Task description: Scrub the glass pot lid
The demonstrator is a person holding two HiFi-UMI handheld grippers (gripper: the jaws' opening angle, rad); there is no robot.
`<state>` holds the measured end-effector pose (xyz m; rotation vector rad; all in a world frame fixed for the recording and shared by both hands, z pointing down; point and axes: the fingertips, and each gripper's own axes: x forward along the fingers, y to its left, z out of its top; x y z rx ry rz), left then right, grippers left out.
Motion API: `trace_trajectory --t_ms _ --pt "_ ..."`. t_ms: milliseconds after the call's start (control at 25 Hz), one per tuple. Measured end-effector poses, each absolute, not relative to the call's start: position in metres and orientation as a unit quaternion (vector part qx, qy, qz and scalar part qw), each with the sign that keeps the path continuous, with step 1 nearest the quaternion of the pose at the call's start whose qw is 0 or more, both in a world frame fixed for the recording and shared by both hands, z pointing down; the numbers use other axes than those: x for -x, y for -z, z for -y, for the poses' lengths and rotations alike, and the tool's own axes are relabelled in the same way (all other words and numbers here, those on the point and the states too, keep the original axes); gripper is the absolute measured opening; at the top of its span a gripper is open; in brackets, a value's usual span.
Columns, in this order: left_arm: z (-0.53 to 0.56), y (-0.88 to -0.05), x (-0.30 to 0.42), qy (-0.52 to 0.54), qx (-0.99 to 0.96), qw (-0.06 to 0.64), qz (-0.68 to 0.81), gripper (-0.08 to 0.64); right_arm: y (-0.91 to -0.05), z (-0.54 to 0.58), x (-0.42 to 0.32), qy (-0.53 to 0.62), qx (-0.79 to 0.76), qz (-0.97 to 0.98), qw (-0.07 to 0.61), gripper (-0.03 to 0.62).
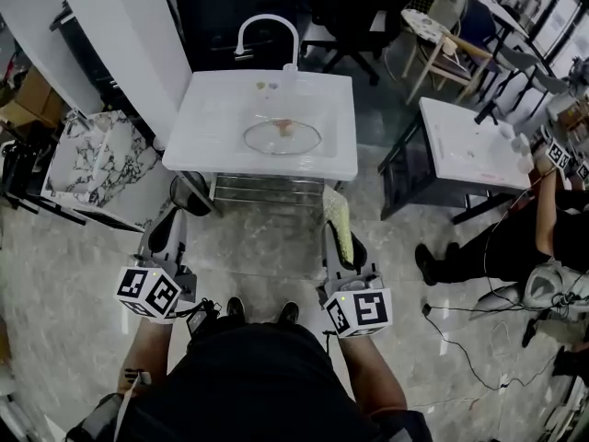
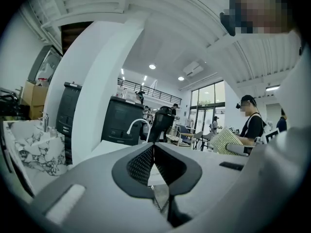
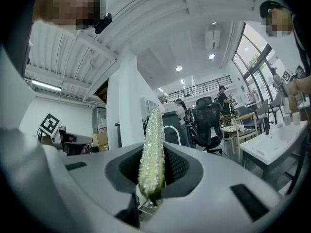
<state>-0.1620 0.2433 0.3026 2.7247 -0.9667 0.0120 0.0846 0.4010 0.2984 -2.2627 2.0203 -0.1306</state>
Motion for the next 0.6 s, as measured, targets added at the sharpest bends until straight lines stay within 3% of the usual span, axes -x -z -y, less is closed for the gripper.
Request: trace_trajectory --t_ms 600 --pt "-0.196 -0.321 0.136 -0.009 -0.921 0.146 0.361 0.002 -0.329 -0.361 -0.154 0.07 0.755 -0.651 0.036 0.066"
